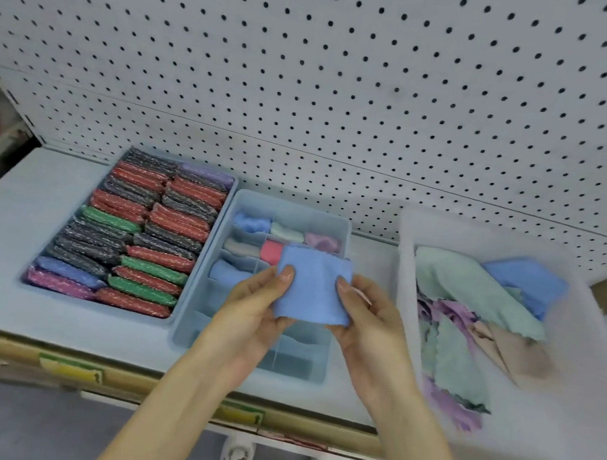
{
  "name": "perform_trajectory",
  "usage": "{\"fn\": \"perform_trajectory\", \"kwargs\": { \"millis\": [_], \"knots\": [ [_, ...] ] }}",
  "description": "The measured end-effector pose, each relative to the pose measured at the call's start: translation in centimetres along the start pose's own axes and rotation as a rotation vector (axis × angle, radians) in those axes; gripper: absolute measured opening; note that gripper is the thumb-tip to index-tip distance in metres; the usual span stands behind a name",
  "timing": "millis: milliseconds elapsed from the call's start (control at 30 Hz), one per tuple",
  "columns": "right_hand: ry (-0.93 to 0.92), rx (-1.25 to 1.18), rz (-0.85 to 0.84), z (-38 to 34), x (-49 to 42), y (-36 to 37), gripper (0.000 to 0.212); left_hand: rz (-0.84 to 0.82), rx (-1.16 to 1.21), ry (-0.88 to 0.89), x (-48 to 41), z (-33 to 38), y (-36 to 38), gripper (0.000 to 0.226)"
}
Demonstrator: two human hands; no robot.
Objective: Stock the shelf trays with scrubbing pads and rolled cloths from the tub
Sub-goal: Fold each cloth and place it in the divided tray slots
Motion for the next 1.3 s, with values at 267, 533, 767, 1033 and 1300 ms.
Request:
{"fn": "perform_trajectory", "kwargs": {
  "millis": [267,533,767,1033,1300],
  "knots": [
    [-0.480,0.406,0.294,0.2,2.1,3.6,0.009,-0.018,0.036,0.078,2.0,1.4,-1.5,0.030],
    [-0.335,0.339,-0.012,2.7,3.9,5.1,0.019,0.117,-0.204,0.186,2.9,1.4,-3.8,0.012],
    [-0.247,0.254,-0.029,3.7,3.8,4.9,0.034,0.100,-0.168,0.084,2.7,0.4,-5.0,0.037],
    [-0.208,0.291,-0.046,4.3,3.1,4.7,0.023,0.163,-0.524,0.250,2.4,2.6,-6.3,0.012],
    [-0.091,0.556,-0.165,4.4,0.8,4.7,0.023,0.053,-0.541,0.227,0.4,3.2,-7.9,0.024]
  ]
}}
Point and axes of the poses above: each hand's wrist, its own x-axis away from the middle knuckle, its own y-axis out of the palm, z = x × y, the point moved 6 cm from there along -x, towards the middle knuckle, and after that the axes turned 2 degrees about z, right-handed, at the moved point
